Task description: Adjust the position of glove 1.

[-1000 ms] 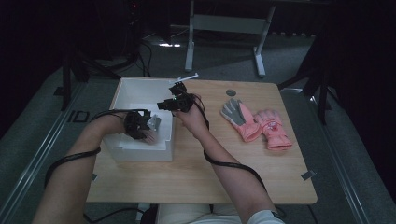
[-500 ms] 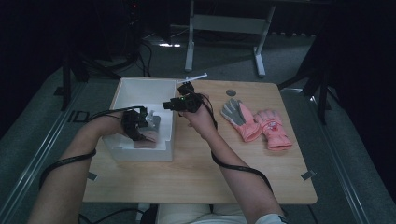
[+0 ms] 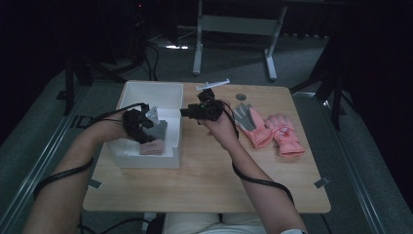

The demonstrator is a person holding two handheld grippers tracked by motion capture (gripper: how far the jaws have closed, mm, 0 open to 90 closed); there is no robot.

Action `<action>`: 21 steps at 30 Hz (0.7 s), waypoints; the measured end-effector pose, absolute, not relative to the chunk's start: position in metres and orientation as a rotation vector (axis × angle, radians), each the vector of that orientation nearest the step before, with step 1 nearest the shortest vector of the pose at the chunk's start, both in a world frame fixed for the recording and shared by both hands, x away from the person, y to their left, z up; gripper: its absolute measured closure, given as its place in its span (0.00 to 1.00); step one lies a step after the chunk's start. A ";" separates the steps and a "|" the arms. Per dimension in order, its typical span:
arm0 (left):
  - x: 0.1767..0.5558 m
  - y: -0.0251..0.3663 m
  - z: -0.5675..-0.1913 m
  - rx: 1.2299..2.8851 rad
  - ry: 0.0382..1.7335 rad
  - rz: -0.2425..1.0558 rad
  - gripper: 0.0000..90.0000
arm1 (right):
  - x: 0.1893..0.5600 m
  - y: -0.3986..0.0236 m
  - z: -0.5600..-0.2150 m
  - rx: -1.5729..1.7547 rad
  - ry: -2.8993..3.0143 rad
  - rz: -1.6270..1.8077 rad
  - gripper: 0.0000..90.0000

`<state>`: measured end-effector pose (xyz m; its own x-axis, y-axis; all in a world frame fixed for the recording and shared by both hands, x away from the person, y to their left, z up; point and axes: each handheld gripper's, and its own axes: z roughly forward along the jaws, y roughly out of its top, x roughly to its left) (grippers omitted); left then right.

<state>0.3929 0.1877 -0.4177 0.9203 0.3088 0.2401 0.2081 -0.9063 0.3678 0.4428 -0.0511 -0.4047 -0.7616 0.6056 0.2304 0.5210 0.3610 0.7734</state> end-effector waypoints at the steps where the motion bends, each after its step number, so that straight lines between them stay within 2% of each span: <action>1: 0.392 0.184 -0.410 2.706 0.394 0.403 0.55 | 0.441 -0.058 -0.405 1.050 2.508 1.372 0.61; 9: 0.386 0.152 -0.390 2.633 0.362 0.357 0.55 | 0.435 -0.089 -0.411 1.045 2.509 1.323 0.61; 17: 0.386 0.116 -0.382 2.551 0.445 0.352 0.57 | 0.427 -0.124 -0.410 1.024 2.476 1.283 0.60; 21: 0.379 0.097 -0.385 2.537 0.437 0.337 0.44 | 0.423 -0.144 -0.408 0.996 2.452 1.262 0.59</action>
<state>0.3790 0.0968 -0.3847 0.9163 0.3721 0.1479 0.2376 -0.8025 0.5473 0.4232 -0.1437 -0.4076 -0.7496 0.6519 0.1150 0.4725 0.4052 0.7827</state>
